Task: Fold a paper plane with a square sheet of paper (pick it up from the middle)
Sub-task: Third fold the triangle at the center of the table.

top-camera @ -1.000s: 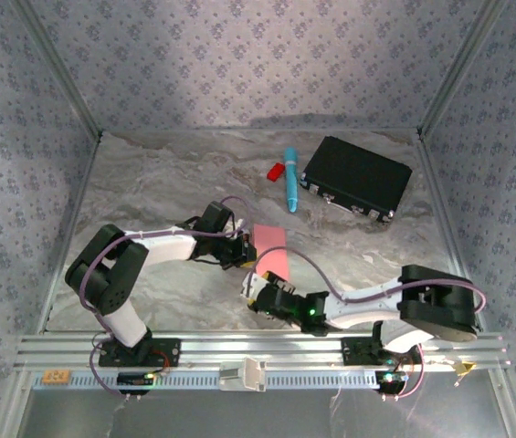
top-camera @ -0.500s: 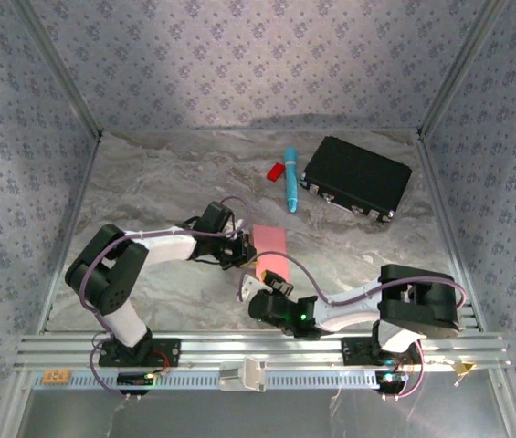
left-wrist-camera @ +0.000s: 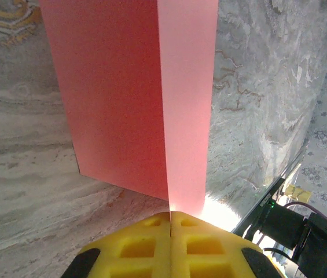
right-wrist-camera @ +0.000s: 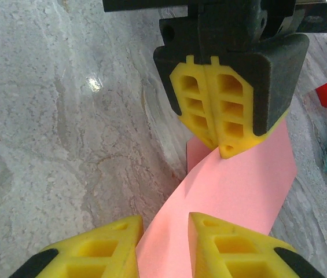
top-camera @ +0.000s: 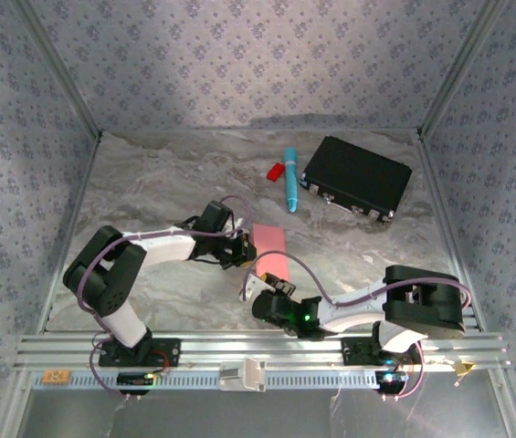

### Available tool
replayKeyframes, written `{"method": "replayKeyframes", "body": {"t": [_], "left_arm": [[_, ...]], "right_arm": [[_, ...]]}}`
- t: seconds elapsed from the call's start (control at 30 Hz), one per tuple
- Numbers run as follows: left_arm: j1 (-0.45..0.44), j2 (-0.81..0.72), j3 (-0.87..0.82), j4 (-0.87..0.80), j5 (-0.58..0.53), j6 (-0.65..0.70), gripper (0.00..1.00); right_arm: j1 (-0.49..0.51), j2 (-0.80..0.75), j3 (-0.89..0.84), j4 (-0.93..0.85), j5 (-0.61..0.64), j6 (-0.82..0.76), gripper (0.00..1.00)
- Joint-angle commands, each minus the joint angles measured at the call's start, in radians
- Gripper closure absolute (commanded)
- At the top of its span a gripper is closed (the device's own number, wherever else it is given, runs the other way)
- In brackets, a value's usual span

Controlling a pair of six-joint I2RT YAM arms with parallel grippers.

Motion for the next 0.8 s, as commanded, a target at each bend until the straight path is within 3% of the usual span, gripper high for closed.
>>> {"method": "replayKeyframes", "body": {"t": [0.0, 0.47, 0.77], "left_arm": [[0.007, -0.030, 0.013, -0.023, 0.016, 0.004, 0.99], [0.008, -0.030, 0.014, -0.032, -0.002, 0.005, 0.99], [0.009, -0.034, 0.013, -0.040, -0.007, 0.010, 0.99]], "right_arm": [[0.007, -0.021, -0.013, 0.012, 0.035, 0.021, 0.73], [-0.001, -0.037, -0.023, -0.004, 0.032, 0.056, 0.82], [-0.013, -0.056, -0.020, -0.020, 0.015, 0.075, 0.93]]}}
